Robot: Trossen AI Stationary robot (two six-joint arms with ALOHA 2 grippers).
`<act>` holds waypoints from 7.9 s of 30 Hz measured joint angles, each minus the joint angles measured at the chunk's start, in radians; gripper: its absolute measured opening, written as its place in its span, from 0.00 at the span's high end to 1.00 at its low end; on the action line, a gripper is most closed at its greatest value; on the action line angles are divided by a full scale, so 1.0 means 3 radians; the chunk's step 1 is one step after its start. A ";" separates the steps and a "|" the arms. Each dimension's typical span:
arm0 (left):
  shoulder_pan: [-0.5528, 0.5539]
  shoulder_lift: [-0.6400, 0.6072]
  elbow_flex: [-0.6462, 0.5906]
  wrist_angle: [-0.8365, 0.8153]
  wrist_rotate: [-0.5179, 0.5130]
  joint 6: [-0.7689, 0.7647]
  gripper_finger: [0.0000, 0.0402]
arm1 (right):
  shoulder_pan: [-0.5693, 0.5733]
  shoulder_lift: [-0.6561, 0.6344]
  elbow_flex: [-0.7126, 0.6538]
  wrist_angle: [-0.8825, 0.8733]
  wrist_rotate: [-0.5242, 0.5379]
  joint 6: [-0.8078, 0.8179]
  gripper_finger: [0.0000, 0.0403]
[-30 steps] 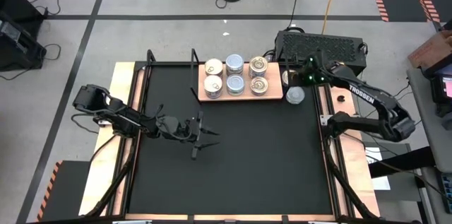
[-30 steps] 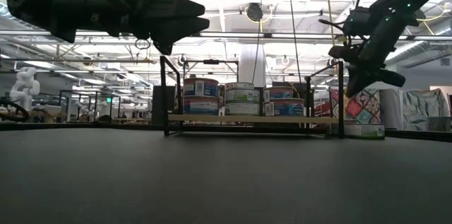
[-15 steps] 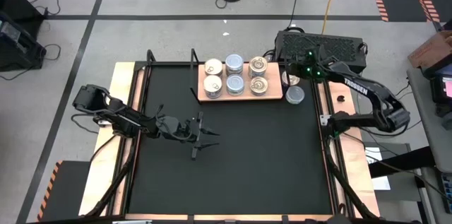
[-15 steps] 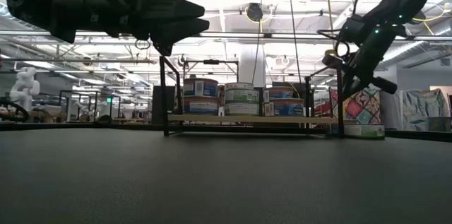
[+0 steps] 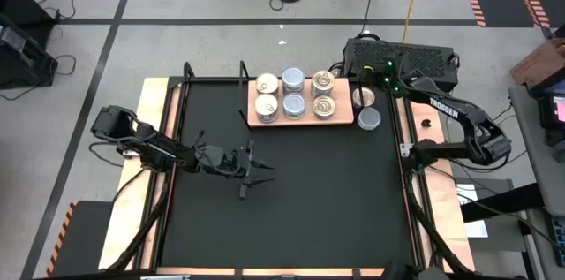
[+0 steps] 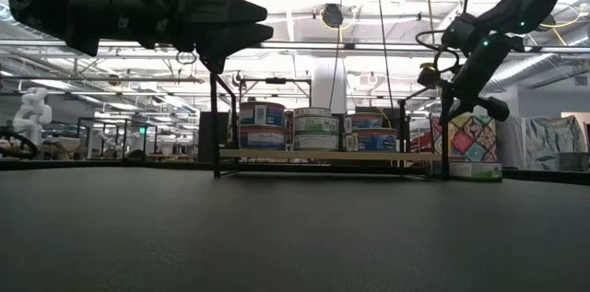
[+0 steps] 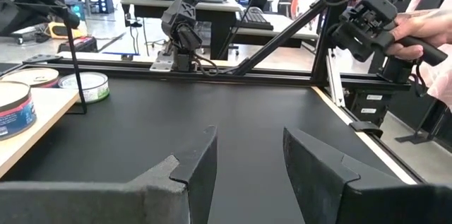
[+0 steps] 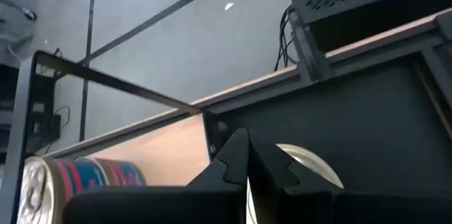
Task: Stack canned seafood by type on shelf
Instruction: Move the cans to the middle right of the table, then stack the blue tuna can on top of the blue tuna can on the shelf
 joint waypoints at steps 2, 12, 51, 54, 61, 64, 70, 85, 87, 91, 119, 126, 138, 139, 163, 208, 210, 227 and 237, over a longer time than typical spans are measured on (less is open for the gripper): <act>0.0000 0.0000 0.0000 -0.0004 0.0000 0.0000 0.60 | 0.0001 0.0007 0.0000 0.0011 0.0043 -0.0010 1.00; 0.0000 0.0000 0.0000 -0.0043 0.0000 0.0001 0.60 | 0.0256 0.0175 0.0013 0.0010 0.0586 0.0111 1.00; -0.0004 0.0000 0.0000 -0.0047 0.0010 -0.0027 0.60 | 0.0854 0.0551 -0.0205 -0.0715 0.1058 0.3694 1.00; -0.0004 0.0000 0.0000 -0.0042 0.0011 -0.0027 0.60 | 0.0971 0.0307 -0.0399 -0.0860 0.1089 0.3864 1.00; -0.0008 0.0000 0.0009 0.0014 0.0011 -0.0063 0.60 | 0.1463 -0.0247 -0.0642 -0.1239 0.1087 0.3966 1.00; -0.0008 0.0000 0.0044 0.0018 0.0048 -0.0114 0.60 | 0.1786 -0.0402 -0.0647 -0.1550 0.1121 0.4170 1.00; -0.0051 0.0000 0.0092 0.0017 0.0187 -0.0112 0.60 | 0.2431 -0.0537 -0.0652 -0.2102 0.1283 0.4656 1.00; -0.0132 0.0000 0.0132 -0.0048 0.0190 -0.0004 0.60 | 0.4061 -0.0413 -0.0637 -0.1936 0.1475 0.4922 1.00; -0.0157 0.0001 0.0162 -0.0160 0.0190 0.0084 0.60 | 0.4224 -0.0416 -0.0577 -0.1936 0.1514 0.4906 1.00; -0.0203 0.0003 0.0344 -0.0501 0.0170 0.0238 0.60 | 0.4549 -0.0405 -0.0364 -0.1783 0.1598 0.4514 1.00; 0.0508 0.2884 0.4574 -0.3048 -0.0295 0.2366 0.60 | 0.4560 0.0197 0.0098 -0.3728 0.2127 0.3016 1.00; 0.0589 0.3312 0.4937 -0.3033 -0.0448 0.2964 0.60 | 0.4462 0.0324 0.0098 -0.3709 0.2174 0.2950 1.00; 0.0626 0.3447 0.4997 -0.2756 -0.0583 0.3623 0.60 | 0.4459 0.0322 0.0098 -0.3671 0.2175 0.2955 1.00; 0.0631 0.3447 0.4997 -0.2756 -0.0576 0.3660 0.60 | 0.4459 0.0322 0.0098 -0.3649 0.2175 0.2954 1.00; 0.0810 0.3469 0.5001 -0.3104 -0.0148 0.3457 0.61 | 0.4495 0.0317 0.0098 -0.3504 0.1925 0.3012 1.00; 0.0208 0.2823 0.4973 -0.4947 -0.0759 0.2815 1.00 | 0.4495 0.0222 0.0103 -0.3500 0.1926 0.2974 1.00; 0.0195 0.2813 0.4976 -0.5010 -0.0730 0.2760 0.99 | 0.4495 0.0215 0.0103 -0.3503 0.1927 0.2975 1.00; 0.0173 0.2801 0.4985 -0.5236 -0.0681 0.2681 0.59 | 0.4495 0.0216 0.0103 -0.3505 0.1950 0.2900 1.00; 0.0209 0.2813 0.4943 -0.5139 -0.0781 0.2683 0.58 | 0.4495 0.0216 0.0103 -0.3557 0.2016 0.2976 1.00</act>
